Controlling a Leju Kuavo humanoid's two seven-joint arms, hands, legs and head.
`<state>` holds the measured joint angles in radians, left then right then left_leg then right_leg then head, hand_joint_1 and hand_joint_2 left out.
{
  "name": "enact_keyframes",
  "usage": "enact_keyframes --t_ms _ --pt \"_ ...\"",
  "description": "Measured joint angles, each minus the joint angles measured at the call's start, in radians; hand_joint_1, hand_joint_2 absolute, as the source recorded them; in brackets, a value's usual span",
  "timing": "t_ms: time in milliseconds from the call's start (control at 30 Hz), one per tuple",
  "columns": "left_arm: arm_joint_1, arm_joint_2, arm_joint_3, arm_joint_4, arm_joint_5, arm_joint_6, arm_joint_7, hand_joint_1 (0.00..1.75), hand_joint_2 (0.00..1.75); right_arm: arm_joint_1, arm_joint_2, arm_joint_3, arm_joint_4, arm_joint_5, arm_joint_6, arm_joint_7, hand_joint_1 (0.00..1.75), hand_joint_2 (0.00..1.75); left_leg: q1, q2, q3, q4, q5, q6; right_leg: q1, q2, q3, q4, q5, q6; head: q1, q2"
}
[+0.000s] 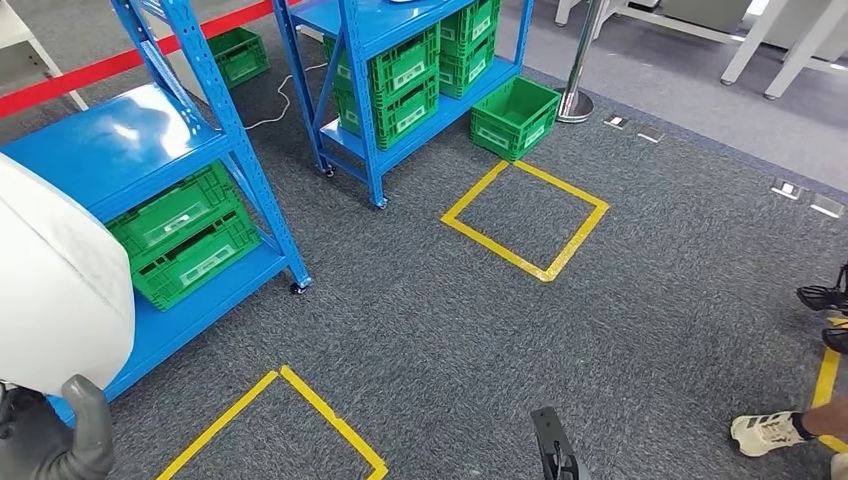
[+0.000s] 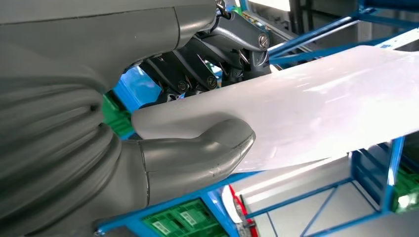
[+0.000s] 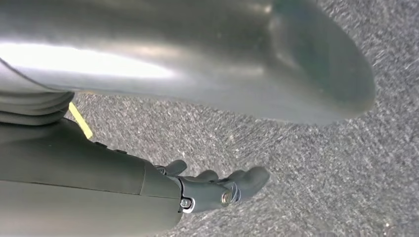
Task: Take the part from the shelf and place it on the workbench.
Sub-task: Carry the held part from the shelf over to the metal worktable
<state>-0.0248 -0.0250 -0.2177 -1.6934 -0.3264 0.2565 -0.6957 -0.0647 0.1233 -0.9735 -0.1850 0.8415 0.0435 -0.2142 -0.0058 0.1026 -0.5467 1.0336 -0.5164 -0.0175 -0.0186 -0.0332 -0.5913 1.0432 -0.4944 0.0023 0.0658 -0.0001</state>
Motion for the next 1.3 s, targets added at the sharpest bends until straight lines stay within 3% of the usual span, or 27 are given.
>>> enact_keyframes --t_ms 67,133,167,200,233,300,333,400,433,500,567,633,700,733,767,800,867,900,933,1000,1033,1167,1233,1300 --pt "0.006 0.001 0.002 -0.012 0.003 -0.001 -0.001 1.75 1.75 0.0 -0.002 0.001 0.0 0.002 0.0 0.0 0.0 0.0 0.004 -0.036 -0.017 0.042 -0.034 -0.012 -0.006 0.015 -0.001 -0.006 0.008 -0.012 -0.001 0.0" --pt "0.013 0.005 0.004 -0.019 0.004 0.004 -0.003 1.75 1.75 -0.002 -0.003 0.003 0.0 0.004 0.001 0.001 0.0 0.0 0.008 -0.081 -0.066 0.157 -0.102 -0.02 -0.008 0.033 -0.004 -0.007 0.012 -0.018 -0.002 0.0" --pt "0.018 0.007 0.005 -0.021 0.005 0.013 -0.003 1.75 1.75 -0.003 -0.003 0.004 0.0 0.007 0.002 0.002 0.0 0.0 0.01 -0.09 -0.092 0.218 -0.128 -0.022 -0.008 0.043 -0.006 -0.007 0.013 -0.019 -0.002 0.0" --pt "0.022 0.01 0.005 -0.024 0.006 0.026 -0.003 1.75 1.75 -0.003 -0.003 0.007 0.0 0.012 0.002 0.004 0.0 0.0 0.01 -0.094 -0.109 0.256 -0.137 -0.022 -0.007 0.056 -0.007 -0.006 0.014 -0.019 -0.002 0.0" --pt "0.024 0.014 0.005 -0.027 0.007 0.044 -0.003 1.75 1.75 -0.003 -0.003 0.009 0.0 0.017 0.003 0.006 0.0 0.0 0.01 -0.096 -0.11 0.259 -0.126 -0.021 -0.007 0.069 -0.008 -0.006 0.015 -0.018 -0.002 0.0" --pt "0.026 0.018 0.004 -0.036 0.009 0.076 -0.003 1.75 1.75 -0.004 -0.003 0.015 0.0 0.027 0.006 0.015 0.0 0.0 0.01 -0.114 -0.061 0.158 -0.057 -0.013 -0.007 0.096 -0.006 -0.006 0.017 -0.015 -0.002 0.0" --pt "0.025 0.019 0.004 -0.04 0.007 0.085 -0.003 1.75 1.75 -0.005 -0.004 0.018 0.0 0.031 0.007 0.022 0.0 0.0 0.01 -0.136 -0.03 0.09 -0.027 -0.007 -0.007 0.108 -0.007 -0.006 0.018 -0.012 -0.002 0.0" --pt "0.025 0.02 0.004 -0.045 0.002 0.085 -0.004 1.75 1.75 -0.009 -0.004 0.022 0.0 0.035 0.008 0.034 0.0 0.0 0.008 -0.172 0.009 0.003 -0.001 0.001 -0.009 0.13 -0.013 -0.005 0.024 -0.001 -0.002 0.0" --pt "0.024 0.02 0.004 -0.046 0.0 0.078 -0.004 1.75 1.75 -0.009 -0.004 0.023 0.0 0.035 0.008 0.039 0.0 0.0 0.007 -0.176 0.012 -0.006 -0.004 0.004 -0.011 0.14 -0.018 -0.007 0.028 0.006 -0.002 0.0" --pt "0.02 0.017 0.004 -0.046 0.0 0.057 -0.005 1.75 1.75 -0.006 -0.005 0.024 0.0 0.034 0.01 0.045 0.0 0.0 0.007 -0.156 0.013 -0.013 0.003 0.014 -0.013 0.156 -0.025 -0.011 0.036 0.021 -0.002 0.0" --pt "0.015 0.012 0.004 -0.045 0.0 0.043 -0.005 1.75 1.75 -0.006 -0.006 0.024 0.0 0.033 0.014 0.047 0.0 0.0 0.011 -0.131 0.014 -0.024 0.012 0.028 -0.008 0.122 -0.044 0.021 0.015 0.03 0.003 0.0" --pt "0.016 0.009 0.004 -0.045 -0.002 0.041 -0.006 1.75 1.75 -0.01 -0.005 0.025 0.0 0.037 0.018 0.042 0.0 0.0 0.01 -0.102 0.013 -0.027 0.014 0.037 -0.003 0.067 -0.095 0.131 -0.046 0.035 0.009 0.0" --pt "0.025 0.009 0.002 -0.045 -0.002 0.043 -0.006 1.75 1.75 -0.011 -0.005 0.025 0.0 0.04 0.023 0.037 0.0 0.0 0.007 -0.071 0.01 -0.024 0.013 0.04 -0.002 0.049 -0.147 0.248 -0.092 0.04 0.01 0.0" --pt "0.031 0.009 0.0 -0.045 -0.001 0.044 -0.006 1.75 1.75 -0.009 -0.005 0.025 0.0 0.041 0.024 0.037 0.0 0.0 0.006 -0.057 0.009 -0.022 0.012 0.041 -0.003 0.045 -0.15 0.263 -0.09 0.042 0.01 0.0" --pt "0.037 0.009 -0.002 -0.045 0.0 0.044 -0.006 1.75 1.75 -0.007 -0.006 0.025 0.0 0.041 0.026 0.038 0.0 0.0 0.006 -0.044 0.008 -0.019 0.01 0.041 -0.003 0.04 -0.132 0.237 -0.072 0.043 0.01 0.0" --pt "0.042 0.01 -0.006 -0.045 0.001 0.044 -0.006 1.75 1.75 -0.005 -0.007 0.025 0.0 0.041 0.026 0.04 0.0 0.0 0.006 -0.032 0.008 -0.016 0.008 0.039 -0.003 0.029 -0.092 0.171 -0.041 0.042 0.01 0.0" --pt "0.049 0.011 -0.012 -0.046 0.001 0.044 -0.006 1.75 1.75 -0.006 -0.008 0.025 0.0 0.041 0.026 0.042 0.0 0.0 0.002 -0.013 0.006 -0.007 0.002 0.032 0.0 -0.008 -0.019 0.041 -0.001 0.034 0.01 0.0" --pt "0.051 0.012 -0.014 -0.046 0.001 0.044 -0.006 1.75 1.75 -0.007 -0.008 0.025 0.0 0.041 0.027 0.042 0.0 0.0 -0.001 -0.006 0.006 -0.004 -0.001 0.026 0.002 -0.02 0.0 0.004 0.008 0.027 0.009 0.0" --pt "0.053 0.013 -0.016 -0.047 0.001 0.044 -0.006 1.75 1.75 -0.007 -0.009 0.025 0.0 0.039 0.027 0.044 0.0 0.0 -0.003 0.0 0.007 -0.003 -0.003 0.021 0.004 -0.022 0.002 -0.005 0.007 0.021 0.009 0.0" --pt "0.055 0.014 -0.019 -0.048 0.001 0.044 -0.006 1.75 1.75 -0.006 -0.009 0.025 0.0 0.021 0.029 0.052 0.0 0.0 -0.004 0.013 0.012 -0.006 -0.003 0.011 0.005 -0.004 -0.003 -0.008 0.013 0.01 0.008 0.0" --pt "0.055 0.015 -0.02 -0.048 0.003 0.045 -0.006 1.75 1.75 -0.005 -0.008 0.022 0.0 -0.005 0.035 0.056 0.0 0.0 -0.002 0.007 0.012 -0.004 -0.006 0.005 0.002 0.004 -0.004 -0.011 0.016 0.004 0.008 0.0" --pt "0.069 0.022 -0.023 -0.051 0.021 0.031 -0.007 1.75 1.75 -0.011 -0.005 -0.034 0.0 -0.179 0.064 0.047 0.0 0.0 0.005 -0.08 -0.029 0.098 -0.083 -0.013 -0.009 0.03 -0.007 -0.018 0.027 -0.012 0.004 0.0" --pt "0.071 0.023 -0.024 -0.051 0.021 0.028 -0.006 1.75 1.75 -0.012 -0.004 -0.045 0.0 -0.195 0.064 0.046 0.0 0.0 0.005 -0.085 -0.038 0.12 -0.096 -0.014 -0.009 0.034 -0.007 -0.018 0.028 -0.012 0.004 0.0" --pt "0.082 0.026 -0.026 -0.048 0.016 0.021 -0.006 1.75 1.75 -0.012 0.0 -0.082 0.0 -0.227 0.063 0.046 0.0 0.0 0.007 -0.091 -0.071 0.195 -0.127 -0.016 -0.009 0.045 -0.01 -0.018 0.029 -0.013 0.003 0.0"
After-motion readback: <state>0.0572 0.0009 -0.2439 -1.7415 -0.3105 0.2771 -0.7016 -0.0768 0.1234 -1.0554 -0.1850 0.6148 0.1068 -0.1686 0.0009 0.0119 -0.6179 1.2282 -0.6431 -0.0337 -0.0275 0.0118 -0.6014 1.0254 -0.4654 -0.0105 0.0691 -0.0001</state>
